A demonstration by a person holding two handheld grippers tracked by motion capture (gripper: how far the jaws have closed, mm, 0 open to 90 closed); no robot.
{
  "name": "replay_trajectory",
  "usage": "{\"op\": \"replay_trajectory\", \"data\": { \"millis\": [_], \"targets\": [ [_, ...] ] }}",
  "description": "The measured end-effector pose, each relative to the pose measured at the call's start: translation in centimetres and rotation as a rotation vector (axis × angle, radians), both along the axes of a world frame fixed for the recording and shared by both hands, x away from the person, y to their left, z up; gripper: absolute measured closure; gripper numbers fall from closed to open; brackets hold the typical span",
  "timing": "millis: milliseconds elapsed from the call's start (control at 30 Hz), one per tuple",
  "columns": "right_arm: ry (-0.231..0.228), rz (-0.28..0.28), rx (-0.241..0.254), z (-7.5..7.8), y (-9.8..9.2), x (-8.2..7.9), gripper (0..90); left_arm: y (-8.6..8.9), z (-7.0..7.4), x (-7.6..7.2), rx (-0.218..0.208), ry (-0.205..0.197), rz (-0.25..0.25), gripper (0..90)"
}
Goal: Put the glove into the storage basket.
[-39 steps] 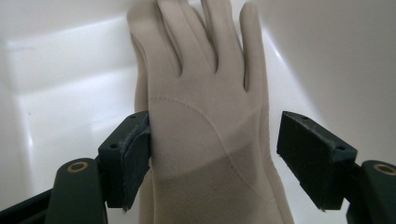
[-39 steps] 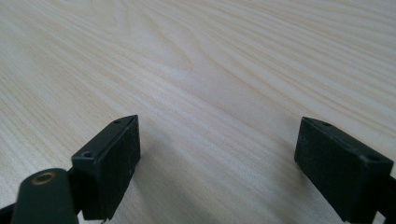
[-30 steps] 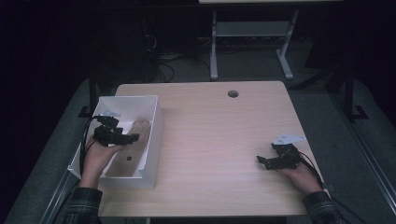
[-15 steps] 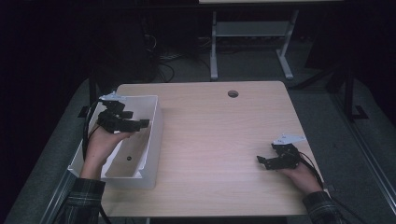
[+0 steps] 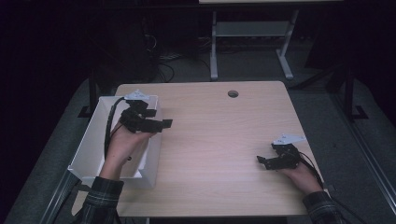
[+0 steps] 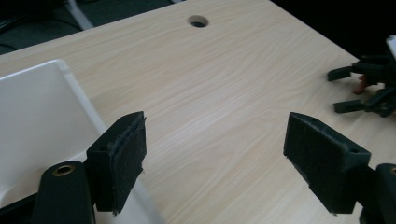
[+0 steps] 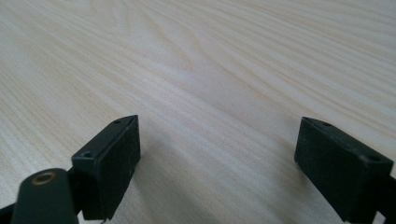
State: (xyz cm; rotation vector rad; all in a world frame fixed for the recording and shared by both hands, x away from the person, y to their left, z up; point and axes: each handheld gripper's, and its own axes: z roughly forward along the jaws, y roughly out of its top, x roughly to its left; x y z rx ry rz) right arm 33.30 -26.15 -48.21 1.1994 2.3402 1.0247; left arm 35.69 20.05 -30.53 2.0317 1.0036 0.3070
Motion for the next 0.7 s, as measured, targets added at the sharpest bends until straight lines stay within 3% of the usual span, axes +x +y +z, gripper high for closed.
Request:
{"op": "replay_trajectory", "data": {
  "millis": [133, 367, 700],
  "targets": [
    [0.002, 0.000, 0.004, 0.0, 0.0, 0.0, 14.0, -2.3, -0.6, -0.4, -0.016, 0.002, -0.038, 20.8],
    [0.000, 0.003, 0.003, 0.0, 0.0, 0.0, 14.0, -5.9, -2.4, -1.1, 0.006, 0.013, -0.090, 20.8],
    [-0.001, 0.005, 0.002, 0.0, 0.0, 0.0, 13.9, -8.8, -5.6, -2.1, 0.044, 0.001, -0.120, 20.8]
  ]
}}
